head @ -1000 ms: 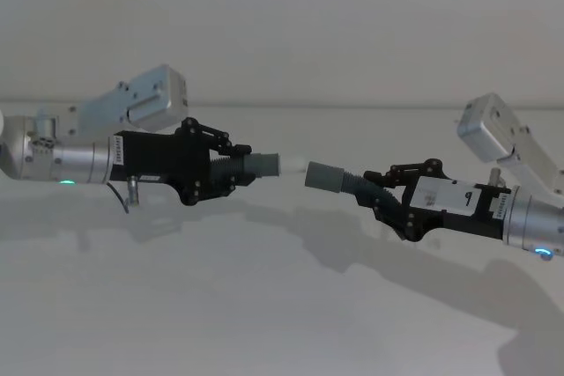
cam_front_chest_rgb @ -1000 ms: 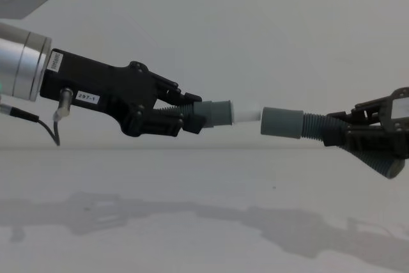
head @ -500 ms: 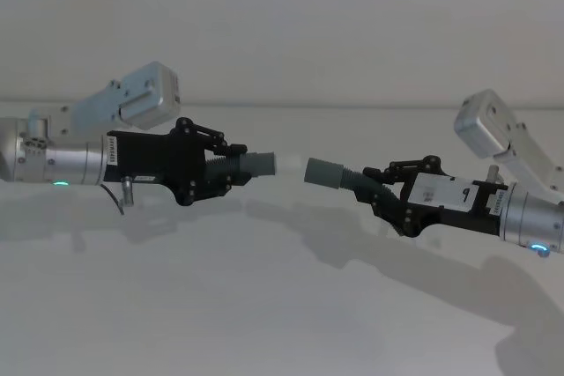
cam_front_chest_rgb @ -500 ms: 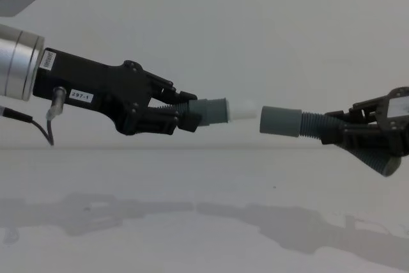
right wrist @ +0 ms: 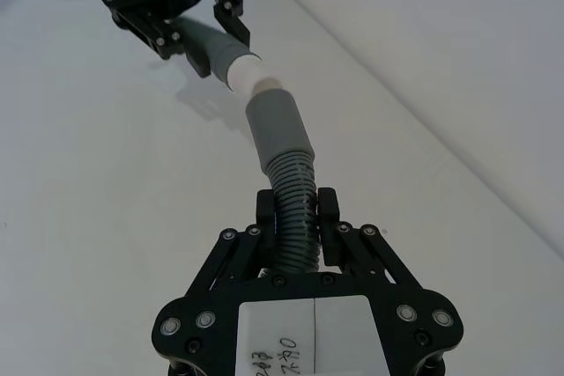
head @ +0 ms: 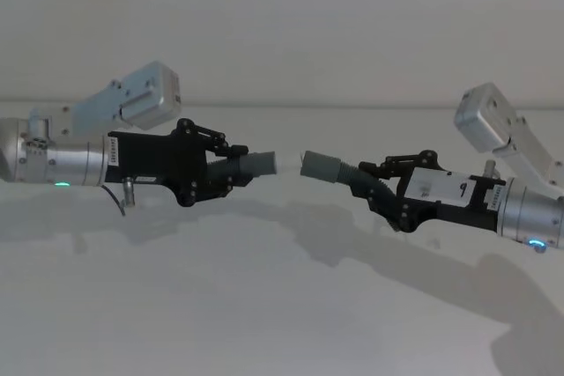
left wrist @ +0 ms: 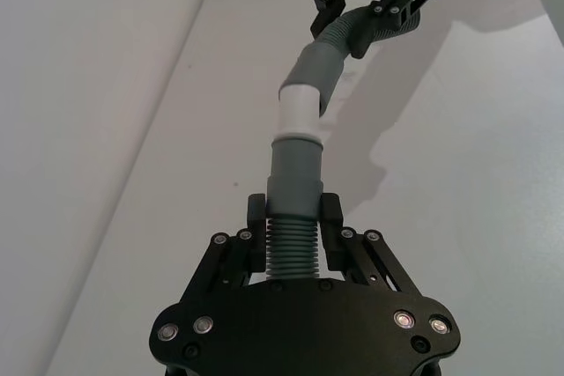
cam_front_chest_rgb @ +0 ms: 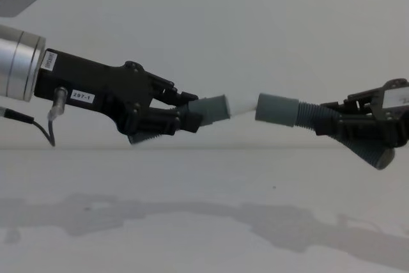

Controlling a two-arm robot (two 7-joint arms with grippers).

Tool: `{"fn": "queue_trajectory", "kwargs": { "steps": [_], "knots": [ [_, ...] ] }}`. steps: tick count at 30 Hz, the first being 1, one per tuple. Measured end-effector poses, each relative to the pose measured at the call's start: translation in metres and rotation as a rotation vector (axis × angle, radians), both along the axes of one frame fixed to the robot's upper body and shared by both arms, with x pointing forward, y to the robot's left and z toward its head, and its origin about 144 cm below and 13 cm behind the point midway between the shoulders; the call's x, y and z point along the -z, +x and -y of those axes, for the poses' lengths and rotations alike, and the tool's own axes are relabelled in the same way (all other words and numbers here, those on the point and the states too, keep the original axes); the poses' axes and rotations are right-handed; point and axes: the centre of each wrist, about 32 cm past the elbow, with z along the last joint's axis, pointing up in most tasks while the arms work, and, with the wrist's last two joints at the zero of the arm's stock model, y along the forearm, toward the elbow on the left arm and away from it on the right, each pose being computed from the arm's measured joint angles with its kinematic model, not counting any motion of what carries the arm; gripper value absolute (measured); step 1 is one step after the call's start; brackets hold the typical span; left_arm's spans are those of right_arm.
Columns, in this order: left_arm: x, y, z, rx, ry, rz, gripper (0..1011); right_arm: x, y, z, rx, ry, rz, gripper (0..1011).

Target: Use both hands to pick up one end of the pipe from the table, align the ends, and insert them.

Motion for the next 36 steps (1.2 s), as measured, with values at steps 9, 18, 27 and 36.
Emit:
{"fn": "queue_trajectory", "kwargs": {
  "steps": [9,18,27,36],
  "knots": [
    [-0.0003,0.0008,0.0014,0.003,0.005,-0.004,348,-0.0021,0.0004,-0.0014,-0.015,0.012,0.007,274],
    [-0.0009,0.0010,0.0018,-0.003,0.012,-0.002,348,-0.0032,0.0005,-0.0013,-0.023,0.014,0.012,274],
    [-0.0032,0.0001,0.0026,-0.024,0.037,0.019,348,-0.0042,0.0000,-0.0008,-0.028,0.002,0.021,274],
    [-0.0059,-0.0008,0.0038,-0.032,0.060,0.037,348,-0.0056,-0.0004,-0.0006,-0.028,-0.026,0.036,274]
  ]
}}
